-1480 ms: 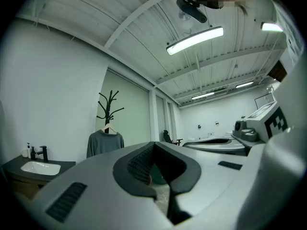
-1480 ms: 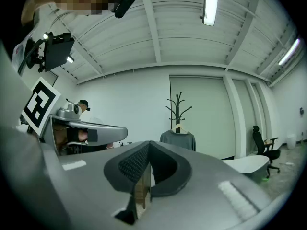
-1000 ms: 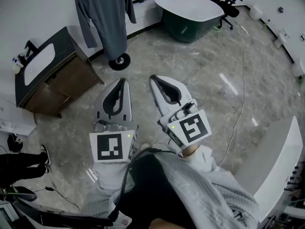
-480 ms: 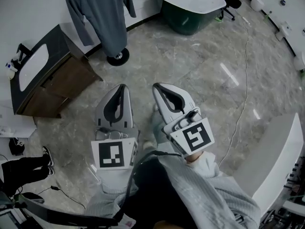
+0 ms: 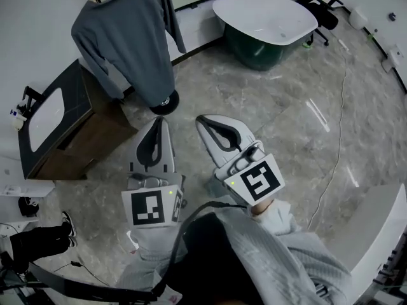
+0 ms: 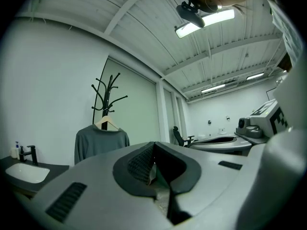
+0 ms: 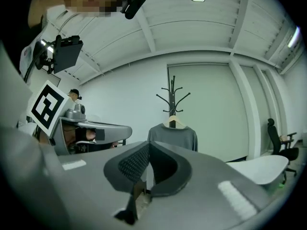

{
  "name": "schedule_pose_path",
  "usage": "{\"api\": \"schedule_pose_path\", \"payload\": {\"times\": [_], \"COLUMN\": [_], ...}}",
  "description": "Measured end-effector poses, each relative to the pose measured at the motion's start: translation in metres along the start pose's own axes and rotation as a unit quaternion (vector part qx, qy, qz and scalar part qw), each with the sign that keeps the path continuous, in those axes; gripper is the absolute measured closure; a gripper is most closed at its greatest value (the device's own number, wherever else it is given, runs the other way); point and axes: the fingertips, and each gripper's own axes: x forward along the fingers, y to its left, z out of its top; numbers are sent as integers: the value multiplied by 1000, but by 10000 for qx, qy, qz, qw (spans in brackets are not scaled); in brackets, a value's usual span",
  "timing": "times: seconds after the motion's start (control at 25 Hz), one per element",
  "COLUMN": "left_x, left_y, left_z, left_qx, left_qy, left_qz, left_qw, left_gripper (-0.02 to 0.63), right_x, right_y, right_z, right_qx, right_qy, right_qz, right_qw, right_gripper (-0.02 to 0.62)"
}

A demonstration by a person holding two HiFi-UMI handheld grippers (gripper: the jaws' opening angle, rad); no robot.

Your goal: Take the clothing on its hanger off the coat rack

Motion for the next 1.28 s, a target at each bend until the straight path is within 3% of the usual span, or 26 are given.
{"api": "schedule_pose_path", "payload": {"times": [0.24, 0.44, 0.68, 1.04, 1.28], "left_x": [97, 157, 227, 366, 406], "left_y": [7, 40, 90, 201, 281], "left_z": [19, 0, -39, -18, -12], "left_qx": [-74, -118, -67, 319, 273], "left_qy": [-88, 179, 425, 130, 207], "left_qz": [515, 847, 827, 782, 1159], "left_qw": [9986, 9962, 9956, 9963, 9927], "left_gripper": [601, 601, 601, 601, 601], "right_x": [52, 105, 180, 346, 434], "right_y": [-91, -131, -168, -243, -257], "right_z": [26, 0, -40, -25, -22], "right_qx": [-130, 84, 128, -207, -504], "right_qy": [-63, 228, 340, 11, 183], "right_qz": [468, 768, 935, 912, 1021], "right_qw": [9988, 9968, 9950, 9956, 9933], "right_gripper": [592, 592, 592, 592, 592]}}
